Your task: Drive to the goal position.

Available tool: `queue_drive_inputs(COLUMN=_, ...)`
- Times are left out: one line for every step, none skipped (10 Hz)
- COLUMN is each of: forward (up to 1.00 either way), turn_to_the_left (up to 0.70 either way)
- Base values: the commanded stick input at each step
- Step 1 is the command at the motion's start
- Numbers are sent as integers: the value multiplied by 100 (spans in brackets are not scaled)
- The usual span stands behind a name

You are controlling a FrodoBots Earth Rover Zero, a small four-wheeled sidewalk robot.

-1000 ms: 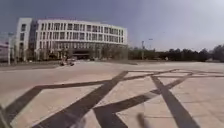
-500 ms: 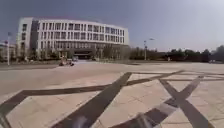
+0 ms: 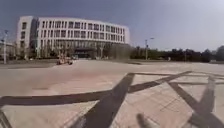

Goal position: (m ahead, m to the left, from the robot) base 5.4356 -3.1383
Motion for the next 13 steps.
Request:
queue_drive_inputs(forward=100, turn_to_the_left=0)
queue_drive_inputs(forward=100, turn_to_the_left=0)
queue_drive_inputs(forward=100, turn_to_the_left=0)
queue_drive_inputs(forward=100, turn_to_the_left=0)
queue_drive_inputs(forward=100, turn_to_the_left=0)
queue_drive_inputs(forward=100, turn_to_the_left=0)
queue_drive_inputs(forward=100, turn_to_the_left=0)
queue_drive_inputs(forward=100, turn_to_the_left=0)
queue_drive_inputs(forward=100, turn_to_the_left=0)
queue_drive_inputs(forward=100, turn_to_the_left=0)
queue_drive_inputs(forward=100, turn_to_the_left=6)
queue_drive_inputs(forward=100, turn_to_the_left=40)
queue_drive_inputs(forward=100, turn_to_the_left=40)
